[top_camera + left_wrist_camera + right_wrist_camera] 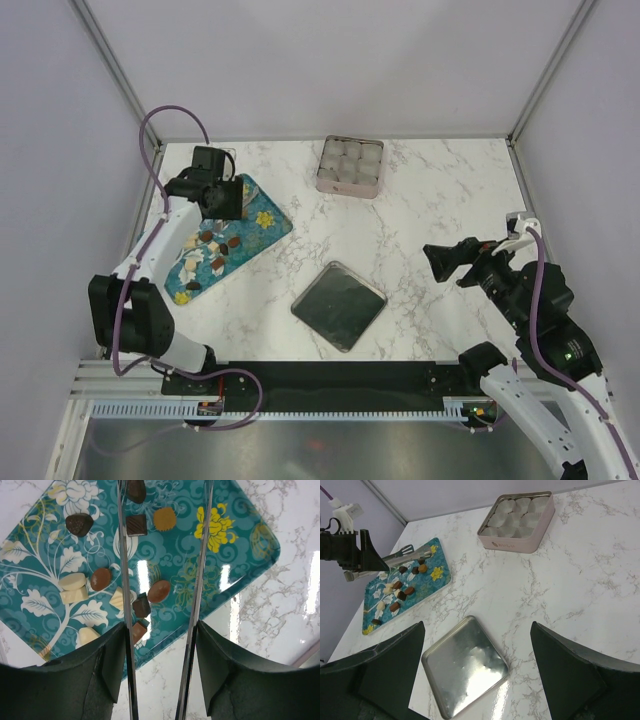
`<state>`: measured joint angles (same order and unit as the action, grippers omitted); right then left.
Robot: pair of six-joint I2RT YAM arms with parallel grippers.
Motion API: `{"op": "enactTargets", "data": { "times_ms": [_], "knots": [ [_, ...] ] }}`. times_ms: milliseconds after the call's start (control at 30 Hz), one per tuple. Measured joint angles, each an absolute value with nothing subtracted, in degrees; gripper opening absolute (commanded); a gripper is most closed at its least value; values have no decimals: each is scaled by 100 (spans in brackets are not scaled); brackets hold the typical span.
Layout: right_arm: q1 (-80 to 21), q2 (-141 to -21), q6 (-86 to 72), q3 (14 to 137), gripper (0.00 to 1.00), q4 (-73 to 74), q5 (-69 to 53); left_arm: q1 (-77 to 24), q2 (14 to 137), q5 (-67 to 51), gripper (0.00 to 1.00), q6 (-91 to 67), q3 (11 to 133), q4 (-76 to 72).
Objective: Pack the chocolate
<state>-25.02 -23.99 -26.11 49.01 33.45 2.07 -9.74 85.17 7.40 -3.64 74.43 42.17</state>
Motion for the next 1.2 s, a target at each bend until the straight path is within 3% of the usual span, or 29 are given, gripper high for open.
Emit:
{"op": "enactTargets", "data": {
  "times_ms": [467, 500, 1200],
  "knots": [
    [-2502, -2246, -2635, 4901, 95, 3341, 333, -644, 9327, 740, 62, -366, 7540, 4237],
    [-2502, -2259, -2635, 4901, 95, 3341, 333, -635, 9351, 740, 48, -366, 7555, 4233],
    [-2502, -2346, -2635, 4901, 95, 3295, 395, -611, 9854, 742, 49, -1216, 8009, 4145]
  ]
}}
